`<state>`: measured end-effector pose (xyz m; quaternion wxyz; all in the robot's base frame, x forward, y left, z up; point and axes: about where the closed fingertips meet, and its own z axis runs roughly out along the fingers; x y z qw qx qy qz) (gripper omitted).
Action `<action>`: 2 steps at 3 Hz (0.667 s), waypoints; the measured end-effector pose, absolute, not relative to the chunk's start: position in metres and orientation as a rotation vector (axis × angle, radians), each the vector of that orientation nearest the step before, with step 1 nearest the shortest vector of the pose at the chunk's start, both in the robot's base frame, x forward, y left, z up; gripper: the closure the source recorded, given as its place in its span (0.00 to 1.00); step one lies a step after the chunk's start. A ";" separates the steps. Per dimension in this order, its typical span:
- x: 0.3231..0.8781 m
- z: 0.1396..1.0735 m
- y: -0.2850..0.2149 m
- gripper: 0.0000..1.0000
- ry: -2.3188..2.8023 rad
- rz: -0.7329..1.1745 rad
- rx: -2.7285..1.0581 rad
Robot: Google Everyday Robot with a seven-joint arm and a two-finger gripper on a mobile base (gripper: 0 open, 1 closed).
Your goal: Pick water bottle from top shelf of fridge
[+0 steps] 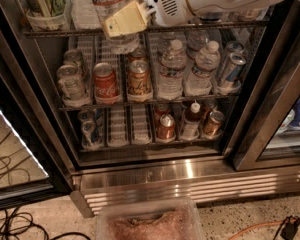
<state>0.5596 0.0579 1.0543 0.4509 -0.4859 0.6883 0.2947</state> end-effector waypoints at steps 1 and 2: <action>0.552 1.039 0.051 1.00 1.745 0.742 -1.196; 0.548 1.032 0.046 1.00 1.767 0.750 -1.191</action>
Offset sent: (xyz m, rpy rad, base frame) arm -0.0121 -0.0206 -0.0335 -0.0221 0.0882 -0.0259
